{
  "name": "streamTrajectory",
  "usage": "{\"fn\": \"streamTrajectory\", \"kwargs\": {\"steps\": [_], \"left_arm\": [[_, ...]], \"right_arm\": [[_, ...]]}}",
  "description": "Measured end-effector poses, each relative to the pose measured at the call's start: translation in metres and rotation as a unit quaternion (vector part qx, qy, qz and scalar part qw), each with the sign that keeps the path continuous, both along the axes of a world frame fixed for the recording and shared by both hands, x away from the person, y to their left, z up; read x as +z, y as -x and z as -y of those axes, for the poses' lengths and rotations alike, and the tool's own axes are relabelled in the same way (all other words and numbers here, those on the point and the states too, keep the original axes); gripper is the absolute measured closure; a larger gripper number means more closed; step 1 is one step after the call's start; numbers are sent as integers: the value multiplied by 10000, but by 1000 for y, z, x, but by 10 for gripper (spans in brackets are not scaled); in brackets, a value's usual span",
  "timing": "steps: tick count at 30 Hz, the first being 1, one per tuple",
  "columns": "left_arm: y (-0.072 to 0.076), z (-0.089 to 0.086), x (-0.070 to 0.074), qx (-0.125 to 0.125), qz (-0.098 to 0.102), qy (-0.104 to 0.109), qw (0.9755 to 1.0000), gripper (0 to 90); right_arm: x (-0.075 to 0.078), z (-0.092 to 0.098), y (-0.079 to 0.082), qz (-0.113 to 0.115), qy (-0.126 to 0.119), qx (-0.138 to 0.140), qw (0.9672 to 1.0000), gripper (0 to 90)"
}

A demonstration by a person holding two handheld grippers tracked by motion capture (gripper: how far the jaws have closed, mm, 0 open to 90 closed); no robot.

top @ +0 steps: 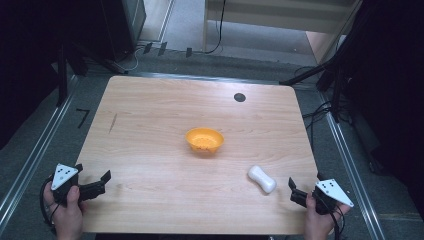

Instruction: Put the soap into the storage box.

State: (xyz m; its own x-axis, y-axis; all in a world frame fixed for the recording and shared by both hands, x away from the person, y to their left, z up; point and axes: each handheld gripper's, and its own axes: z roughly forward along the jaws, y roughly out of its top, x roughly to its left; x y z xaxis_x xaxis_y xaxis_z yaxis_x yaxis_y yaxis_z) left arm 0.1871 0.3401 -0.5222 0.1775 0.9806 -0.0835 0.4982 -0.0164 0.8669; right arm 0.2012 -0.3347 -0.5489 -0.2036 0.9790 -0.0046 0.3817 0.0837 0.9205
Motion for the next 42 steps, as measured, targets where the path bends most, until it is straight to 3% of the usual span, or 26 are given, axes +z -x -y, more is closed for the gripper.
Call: {"fn": "streamTrajectory", "kwargs": {"steps": [5, 12, 17, 20, 27, 29, 34, 36, 42], "left_arm": [[-1, 1, 0, 8, -44, -9, 10000, 0], [-1, 1, 0, 13, -39, -26, 10000, 0], [-1, 1, 0, 23, -36, -44, 10000, 0], [-2, 0, 0, 34, -31, -16, 10000, 0], [-2, 0, 0, 46, -10, 5, 10000, 0], [-2, 0, 0, 50, -3, 15, 10000, 0], [-3, -1, 0, 62, -8, 25, 10000, 0], [-3, -1, 0, 62, -34, 39, 10000, 0], [-3, -2, 0, 53, -26, 55, 10000, 0]], "right_arm": [[0, 2, 2, -13, -97, 72, 9999, 0], [0, -1, 0, -105, 56, 126, 9998, 5], [0, 2, -3, -314, -107, 19, 9994, 40], [0, 5, -5, -441, -198, 109, 9988, 40], [3, 0, -10, -772, 39, 400, 9962, 67], [7, 0, -13, -861, -87, 552, 9947, 68], [20, -8, -20, -1084, 184, 802, 9907, 90], [29, -18, -27, -1268, 462, 1010, 9857, 104], [40, -36, -39, -1582, 717, 1404, 9747, 125]]}}
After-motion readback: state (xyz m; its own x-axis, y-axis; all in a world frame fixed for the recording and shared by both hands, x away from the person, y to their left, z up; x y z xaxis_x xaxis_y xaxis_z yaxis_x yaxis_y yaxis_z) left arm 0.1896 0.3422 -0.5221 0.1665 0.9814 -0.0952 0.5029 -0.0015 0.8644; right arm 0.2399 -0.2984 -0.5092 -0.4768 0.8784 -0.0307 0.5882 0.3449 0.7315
